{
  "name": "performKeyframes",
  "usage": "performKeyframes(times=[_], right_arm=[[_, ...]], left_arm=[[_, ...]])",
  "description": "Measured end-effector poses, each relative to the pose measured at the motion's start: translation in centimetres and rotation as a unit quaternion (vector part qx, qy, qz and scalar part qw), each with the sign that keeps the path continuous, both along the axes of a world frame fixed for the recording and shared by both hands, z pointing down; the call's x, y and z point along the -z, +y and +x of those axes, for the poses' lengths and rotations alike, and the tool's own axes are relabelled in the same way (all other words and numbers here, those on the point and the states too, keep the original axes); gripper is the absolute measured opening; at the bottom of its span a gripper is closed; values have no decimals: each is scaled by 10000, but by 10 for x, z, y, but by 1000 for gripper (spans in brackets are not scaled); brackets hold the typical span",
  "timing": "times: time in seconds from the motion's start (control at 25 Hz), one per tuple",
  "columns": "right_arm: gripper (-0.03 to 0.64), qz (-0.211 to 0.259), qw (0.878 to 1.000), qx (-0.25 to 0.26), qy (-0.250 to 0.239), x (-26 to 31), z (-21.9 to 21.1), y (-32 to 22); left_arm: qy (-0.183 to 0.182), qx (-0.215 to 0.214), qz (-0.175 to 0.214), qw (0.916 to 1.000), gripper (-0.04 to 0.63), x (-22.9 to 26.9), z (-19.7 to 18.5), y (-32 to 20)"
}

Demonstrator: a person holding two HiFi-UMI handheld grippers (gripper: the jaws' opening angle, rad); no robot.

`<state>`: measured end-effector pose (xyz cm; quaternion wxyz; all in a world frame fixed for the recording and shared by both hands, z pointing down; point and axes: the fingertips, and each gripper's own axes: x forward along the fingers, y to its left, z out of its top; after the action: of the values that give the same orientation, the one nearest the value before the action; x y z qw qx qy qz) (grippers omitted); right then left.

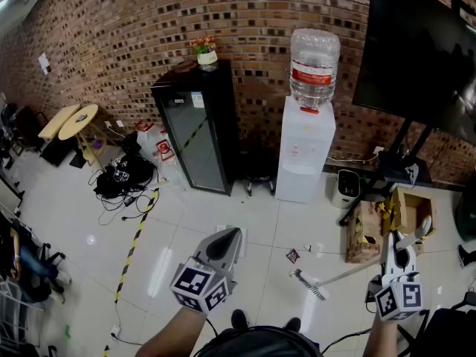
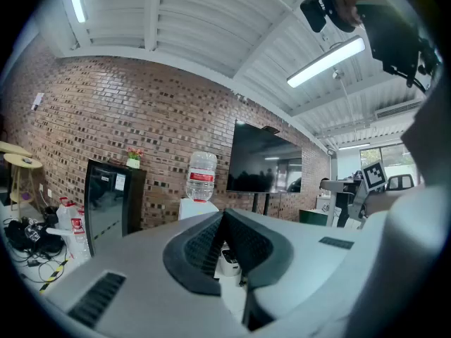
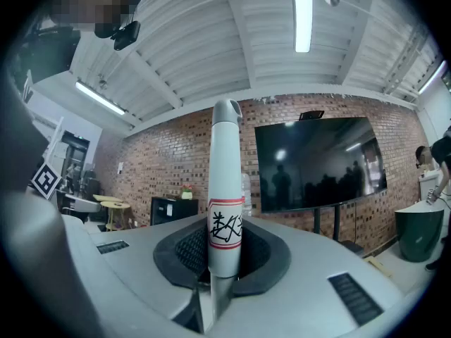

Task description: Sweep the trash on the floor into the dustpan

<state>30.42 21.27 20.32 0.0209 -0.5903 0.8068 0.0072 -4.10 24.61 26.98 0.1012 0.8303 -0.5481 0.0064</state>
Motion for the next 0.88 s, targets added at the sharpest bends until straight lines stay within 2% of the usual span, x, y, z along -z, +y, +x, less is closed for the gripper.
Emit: performKeyframes(times=[0.24, 0.6, 0.88], right_arm=[[49, 164, 9998, -76, 101, -18, -29, -21], [49, 51, 9975, -648, 281, -63, -45, -51], [49, -150, 9956, -844, 378, -109, -36, -115]], left_arm=[[32, 109, 75, 9999, 16, -11, -47, -19], [53, -383, -52, 9992, 17, -38, -90, -49], [-54, -661, -136, 9977, 17, -64, -76, -113]])
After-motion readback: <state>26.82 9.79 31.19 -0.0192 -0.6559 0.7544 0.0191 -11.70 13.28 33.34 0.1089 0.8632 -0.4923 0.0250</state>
